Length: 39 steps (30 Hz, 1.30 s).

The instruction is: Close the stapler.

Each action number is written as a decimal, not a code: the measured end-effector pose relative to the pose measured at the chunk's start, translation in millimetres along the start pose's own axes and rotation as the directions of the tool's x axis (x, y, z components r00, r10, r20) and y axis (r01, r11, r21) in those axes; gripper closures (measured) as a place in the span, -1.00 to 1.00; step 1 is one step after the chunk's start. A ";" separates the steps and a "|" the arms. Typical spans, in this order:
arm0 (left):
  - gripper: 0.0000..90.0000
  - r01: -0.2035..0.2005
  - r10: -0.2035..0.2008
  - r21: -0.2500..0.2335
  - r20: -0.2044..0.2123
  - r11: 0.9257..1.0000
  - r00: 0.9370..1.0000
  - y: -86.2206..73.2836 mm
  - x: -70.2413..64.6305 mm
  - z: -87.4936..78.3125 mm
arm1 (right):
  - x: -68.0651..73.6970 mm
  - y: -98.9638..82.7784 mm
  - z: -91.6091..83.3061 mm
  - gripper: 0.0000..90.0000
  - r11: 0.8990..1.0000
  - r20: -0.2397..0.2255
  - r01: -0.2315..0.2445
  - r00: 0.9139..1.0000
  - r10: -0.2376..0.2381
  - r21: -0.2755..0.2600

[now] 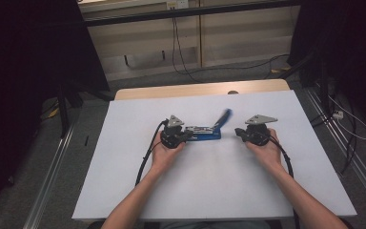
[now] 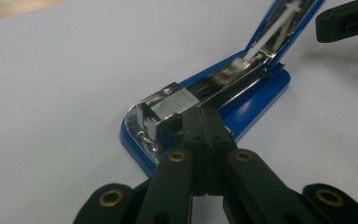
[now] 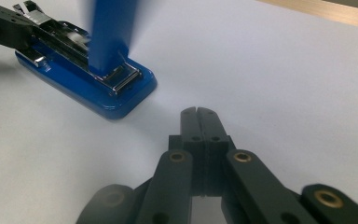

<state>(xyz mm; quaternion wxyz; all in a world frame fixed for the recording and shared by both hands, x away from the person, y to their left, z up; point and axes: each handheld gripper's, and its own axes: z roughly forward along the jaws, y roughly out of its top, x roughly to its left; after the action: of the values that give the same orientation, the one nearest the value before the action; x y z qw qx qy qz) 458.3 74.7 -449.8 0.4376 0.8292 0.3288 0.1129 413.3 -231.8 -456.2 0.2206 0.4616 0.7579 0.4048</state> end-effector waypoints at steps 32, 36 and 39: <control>0.81 0.013 -0.013 -0.008 0.055 1.000 0.998 1.1 -9.1 -5.6 | -0.7 0.1 -10.7 0.60 0.997 -0.047 -0.037 0.998 0.034 -0.071; 0.75 0.021 -0.020 -0.014 0.067 1.000 0.998 0.3 -9.1 -9.3 | -0.7 0.1 -13.1 0.48 0.995 -0.056 -0.055 0.997 0.051 -0.085; 0.67 0.016 -0.016 -0.005 0.074 1.000 0.997 -0.7 -8.7 -12.8 | -0.9 0.4 -14.1 0.34 0.994 -0.059 -0.065 0.996 0.060 -0.090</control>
<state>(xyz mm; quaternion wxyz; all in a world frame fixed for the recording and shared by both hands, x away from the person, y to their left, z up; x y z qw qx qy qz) 445.3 77.7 -441.9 0.4527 0.8290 0.3187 0.0795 403.9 -238.2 -447.8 0.2077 0.4629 0.7294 0.4588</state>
